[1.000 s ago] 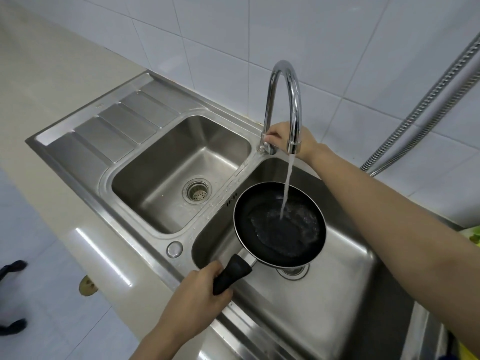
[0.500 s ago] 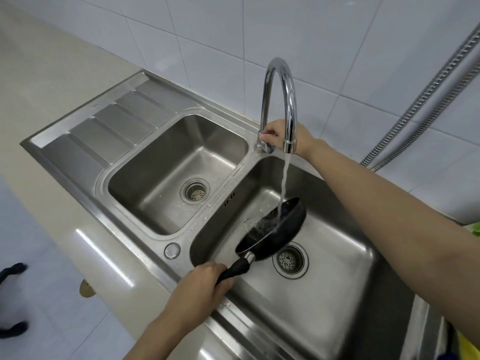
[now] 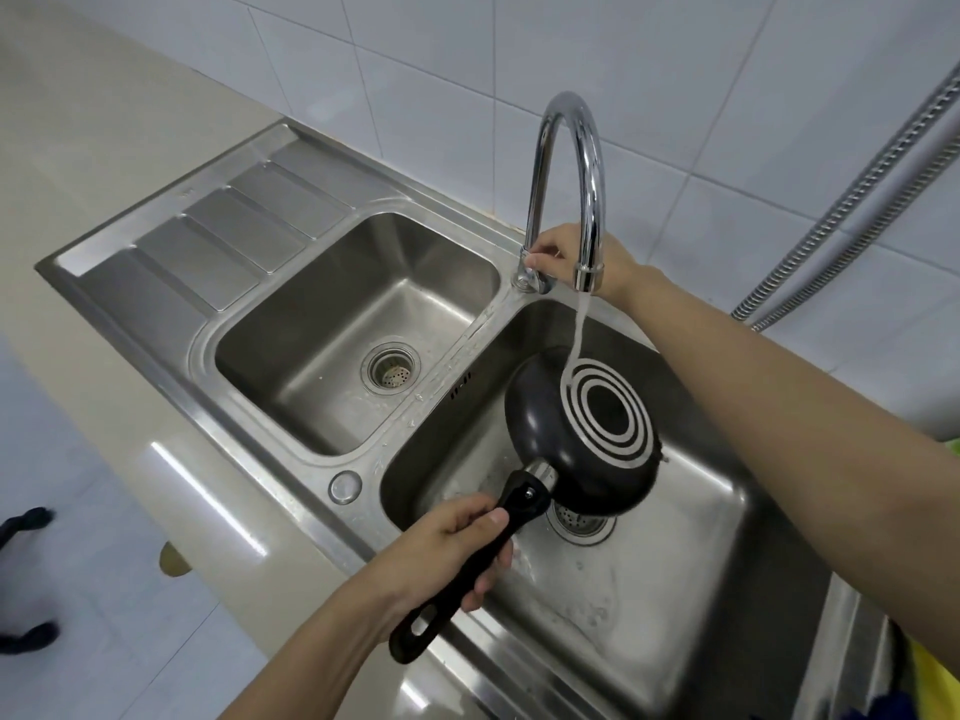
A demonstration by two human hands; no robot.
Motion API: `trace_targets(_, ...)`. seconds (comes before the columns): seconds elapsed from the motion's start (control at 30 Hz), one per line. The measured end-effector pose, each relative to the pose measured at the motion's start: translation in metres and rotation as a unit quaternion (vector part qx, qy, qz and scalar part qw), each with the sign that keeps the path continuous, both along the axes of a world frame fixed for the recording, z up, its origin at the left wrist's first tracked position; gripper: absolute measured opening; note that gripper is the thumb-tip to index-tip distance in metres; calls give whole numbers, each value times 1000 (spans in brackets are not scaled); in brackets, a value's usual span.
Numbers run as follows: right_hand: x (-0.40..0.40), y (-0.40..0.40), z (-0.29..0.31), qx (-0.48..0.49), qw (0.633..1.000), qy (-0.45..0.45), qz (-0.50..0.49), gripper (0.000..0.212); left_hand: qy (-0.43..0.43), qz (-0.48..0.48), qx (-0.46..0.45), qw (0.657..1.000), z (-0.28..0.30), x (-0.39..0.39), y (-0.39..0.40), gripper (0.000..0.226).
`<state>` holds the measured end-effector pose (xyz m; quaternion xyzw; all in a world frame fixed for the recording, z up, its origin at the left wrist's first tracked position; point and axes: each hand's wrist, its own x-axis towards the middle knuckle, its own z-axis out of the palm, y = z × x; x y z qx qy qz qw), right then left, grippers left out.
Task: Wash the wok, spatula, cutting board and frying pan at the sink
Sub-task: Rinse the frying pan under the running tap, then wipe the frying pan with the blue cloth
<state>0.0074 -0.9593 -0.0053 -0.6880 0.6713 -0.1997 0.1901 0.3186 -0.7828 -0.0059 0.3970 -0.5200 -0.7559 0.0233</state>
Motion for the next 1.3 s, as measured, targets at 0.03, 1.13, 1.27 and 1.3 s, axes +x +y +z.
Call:
trace_targets(0.03,1,1,0,-1,1000,0,2,27,6,9,8,1000,0,1,0,35)
trace_targets(1.13,25,242,-12,-124,929,-214,-274,18,-288,-128,-404,859,-17,31,-4,27)
trace_targets(1.27,41,382,-27,-169,903,-6,-394,26,-295,-145,-439,836,-23,24,1,25)
trace_targets(1.3,46,409,-33,-153,886,55,-433,37,-298,-151,-457,824,-23,21,5,25)
